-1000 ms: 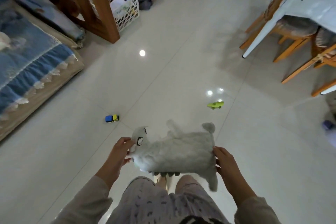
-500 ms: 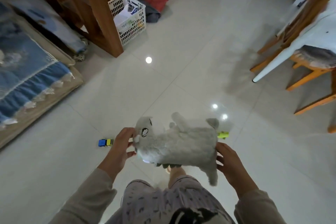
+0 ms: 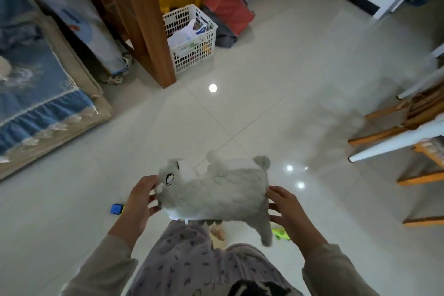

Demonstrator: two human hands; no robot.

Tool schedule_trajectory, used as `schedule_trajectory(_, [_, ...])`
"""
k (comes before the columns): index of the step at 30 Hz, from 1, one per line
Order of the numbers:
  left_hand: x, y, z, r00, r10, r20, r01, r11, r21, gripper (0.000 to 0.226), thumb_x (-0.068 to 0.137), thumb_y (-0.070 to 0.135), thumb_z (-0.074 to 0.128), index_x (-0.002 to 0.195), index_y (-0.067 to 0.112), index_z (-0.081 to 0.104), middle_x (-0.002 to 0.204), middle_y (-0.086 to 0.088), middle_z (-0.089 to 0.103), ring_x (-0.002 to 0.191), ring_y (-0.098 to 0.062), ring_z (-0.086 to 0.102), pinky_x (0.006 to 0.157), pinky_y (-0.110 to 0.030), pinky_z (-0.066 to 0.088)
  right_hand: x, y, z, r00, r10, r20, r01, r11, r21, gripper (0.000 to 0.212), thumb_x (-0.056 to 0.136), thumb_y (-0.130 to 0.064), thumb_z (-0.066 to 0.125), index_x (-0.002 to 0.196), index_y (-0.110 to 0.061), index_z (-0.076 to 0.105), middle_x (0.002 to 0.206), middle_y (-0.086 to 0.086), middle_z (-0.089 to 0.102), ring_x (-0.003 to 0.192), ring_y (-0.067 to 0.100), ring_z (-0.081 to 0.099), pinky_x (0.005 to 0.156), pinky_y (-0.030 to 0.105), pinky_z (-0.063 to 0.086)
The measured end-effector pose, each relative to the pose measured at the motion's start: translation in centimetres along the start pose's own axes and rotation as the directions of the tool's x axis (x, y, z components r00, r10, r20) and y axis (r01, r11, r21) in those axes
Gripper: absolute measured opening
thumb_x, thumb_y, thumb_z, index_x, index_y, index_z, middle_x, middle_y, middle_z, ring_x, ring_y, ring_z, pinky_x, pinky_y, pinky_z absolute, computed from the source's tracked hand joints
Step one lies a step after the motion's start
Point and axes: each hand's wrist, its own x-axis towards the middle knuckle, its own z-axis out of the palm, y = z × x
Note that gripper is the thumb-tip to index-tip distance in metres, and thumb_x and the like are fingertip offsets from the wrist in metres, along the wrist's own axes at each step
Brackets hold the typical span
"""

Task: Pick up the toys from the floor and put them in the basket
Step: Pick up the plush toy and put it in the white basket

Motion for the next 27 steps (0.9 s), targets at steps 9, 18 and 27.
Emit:
schedule_trajectory(9, [10.6, 7.8, 6.8, 0.995, 0.022, 0.100, -0.030, 0.996, 0.082, 0.020, 0.090, 0.028, 0.048, 0.092, 0.015, 0.064, 0.095, -0.005, 0.066, 0.086, -0.023, 0.062, 0.067, -0.033, 0.052, 9.6, -9.4, -1.0, 0.998, 0.023, -0.053, -0.021, 0.999, 0.036, 0.022, 0.091, -0.019, 0.055, 0.108, -0.008, 0.065, 0.110, 0.017, 0.067, 0.089, 0.029, 0.065, 0.065, 0.035, 0.055])
schedule_trajectory(18, [20.2, 21.1, 15.8, 0.974, 0.021, 0.223, -0.051, 0.990, 0.131, 0.012, 0.091, 0.024, 0.050, 0.091, 0.018, 0.060, 0.092, -0.006, 0.064, 0.079, -0.022, 0.061, 0.063, -0.030, 0.051, 18.1, -22.8, -2.8, 0.982, -0.045, -0.182, 0.051, 0.998, 0.029, 0.028, 0.095, -0.017, 0.048, 0.115, -0.002, 0.061, 0.117, 0.022, 0.063, 0.109, 0.041, 0.059, 0.075, 0.041, 0.051])
schedule_trajectory(27, [26.7, 29.6, 22.4, 0.973, -0.009, 0.230, -0.029, 0.987, 0.160, 0.012, 0.093, 0.019, 0.048, 0.085, 0.019, 0.057, 0.093, -0.007, 0.062, 0.078, -0.023, 0.059, 0.064, -0.031, 0.052, 26.8, -32.6, -4.3, 0.967, -0.083, -0.240, 0.095, 0.995, 0.040, 0.024, 0.094, -0.016, 0.049, 0.110, -0.004, 0.064, 0.110, 0.020, 0.062, 0.095, 0.032, 0.057, 0.062, 0.032, 0.049])
